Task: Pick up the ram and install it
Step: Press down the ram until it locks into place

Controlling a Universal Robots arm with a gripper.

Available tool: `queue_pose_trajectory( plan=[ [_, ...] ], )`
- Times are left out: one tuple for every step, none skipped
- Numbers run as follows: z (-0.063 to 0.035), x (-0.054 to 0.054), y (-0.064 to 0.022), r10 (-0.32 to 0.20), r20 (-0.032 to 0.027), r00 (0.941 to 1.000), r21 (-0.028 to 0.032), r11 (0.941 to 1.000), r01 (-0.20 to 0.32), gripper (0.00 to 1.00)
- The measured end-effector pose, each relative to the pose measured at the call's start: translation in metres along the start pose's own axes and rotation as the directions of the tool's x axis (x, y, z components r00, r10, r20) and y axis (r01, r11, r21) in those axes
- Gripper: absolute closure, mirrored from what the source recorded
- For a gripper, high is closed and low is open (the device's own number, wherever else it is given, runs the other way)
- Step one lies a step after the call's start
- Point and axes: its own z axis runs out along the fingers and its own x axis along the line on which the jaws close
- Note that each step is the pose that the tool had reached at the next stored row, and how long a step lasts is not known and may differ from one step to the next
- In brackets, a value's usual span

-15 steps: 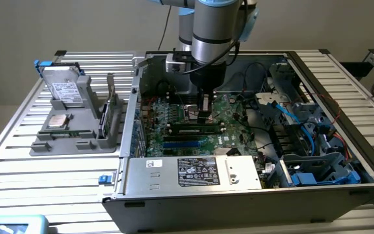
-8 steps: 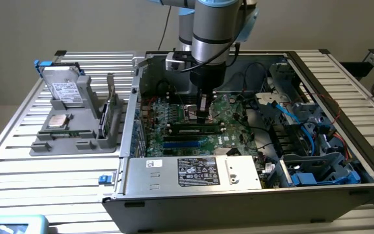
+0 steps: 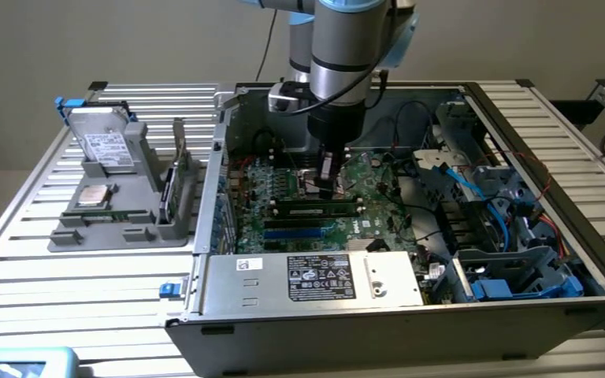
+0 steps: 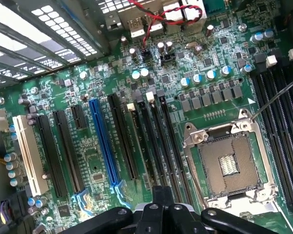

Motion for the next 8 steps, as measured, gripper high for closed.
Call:
queue_pose_trajectory(
  plan=[
    [0.0000,0.0000,0.0000,0.016,-0.0001,0.9999,-0.0014,0.9999,-0.016,0.89],
    [0.0000,0.0000,0.0000,0.031,-0.0001,0.9995,-0.0025,0.9995,-0.031,0.89],
    [0.0001,-0.0001,0.0000,0.044,-0.0001,0.9990,-0.0037,0.9990,-0.044,0.89],
    [0.0001,-0.0001,0.0000,0.057,-0.0001,0.9984,-0.0046,0.9984,-0.057,0.89],
    [0.0001,-0.0001,0.0000,0.069,-0.0002,0.9976,-0.0055,0.9976,-0.069,0.89],
    [0.0000,0.0000,0.0000,0.081,-0.0004,0.9967,-0.0064,0.9967,-0.081,0.89],
    [0.0000,0.0000,0.0000,0.094,-0.0005,0.9956,-0.0072,0.9956,-0.094,0.89],
    [0.0000,0.0000,0.0000,0.105,-0.0004,0.9945,-0.0078,0.9945,-0.105,0.89]
  ],
)
